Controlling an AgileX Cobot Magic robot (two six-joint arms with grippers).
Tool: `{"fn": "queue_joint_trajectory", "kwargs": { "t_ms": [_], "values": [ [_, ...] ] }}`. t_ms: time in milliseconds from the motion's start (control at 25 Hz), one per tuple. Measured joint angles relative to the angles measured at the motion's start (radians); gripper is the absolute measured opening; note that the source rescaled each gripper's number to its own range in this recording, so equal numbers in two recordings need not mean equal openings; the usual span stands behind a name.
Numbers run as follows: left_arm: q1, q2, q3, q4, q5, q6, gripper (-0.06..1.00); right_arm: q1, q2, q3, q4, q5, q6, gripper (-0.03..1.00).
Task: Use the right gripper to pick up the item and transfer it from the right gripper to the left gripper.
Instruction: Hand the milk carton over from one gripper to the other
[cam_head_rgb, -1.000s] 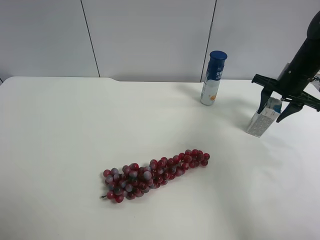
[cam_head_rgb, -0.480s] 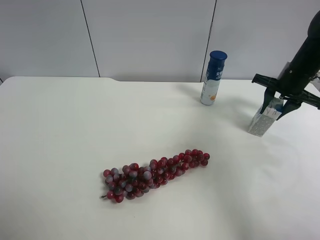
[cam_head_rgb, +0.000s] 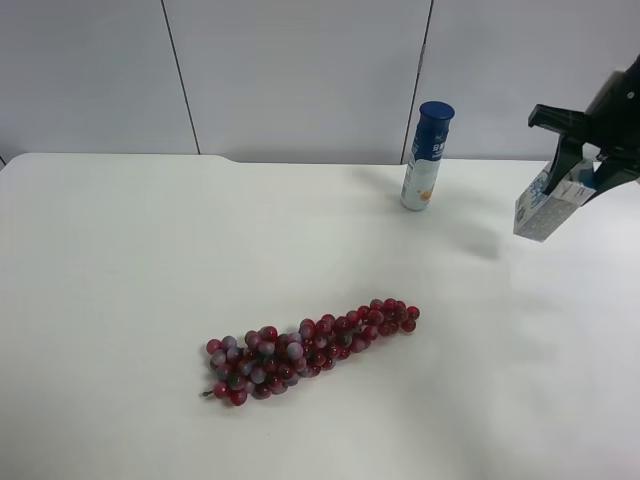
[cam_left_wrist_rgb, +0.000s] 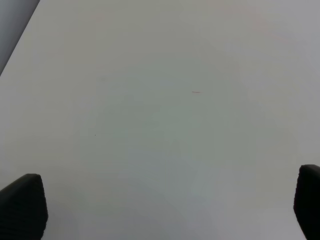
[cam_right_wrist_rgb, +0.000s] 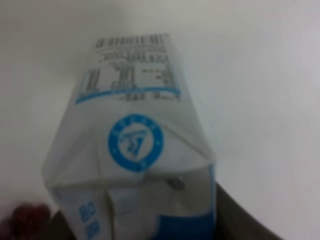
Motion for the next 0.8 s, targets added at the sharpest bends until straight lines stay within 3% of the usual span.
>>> {"fn": "queue_joint_trajectory", "kwargs": {
  "t_ms": [280,640,800],
  "values": [
    [0.000,0.000,0.000,0.000,0.000,0.000,1.00,0.080,-0.105,0.000,0.016,0.043,-0.098,0.00],
    [0.000,0.000,0.000,0.000,0.000,0.000,1.00,0.378,-0.118,0.000,0.032,0.052,-0.186,0.00],
    [0.000,0.000,0.000,0.001,0.000,0.000,1.00,0.461,-0.118,0.000,0.064,0.052,-0.238,0.00]
  ]
}}
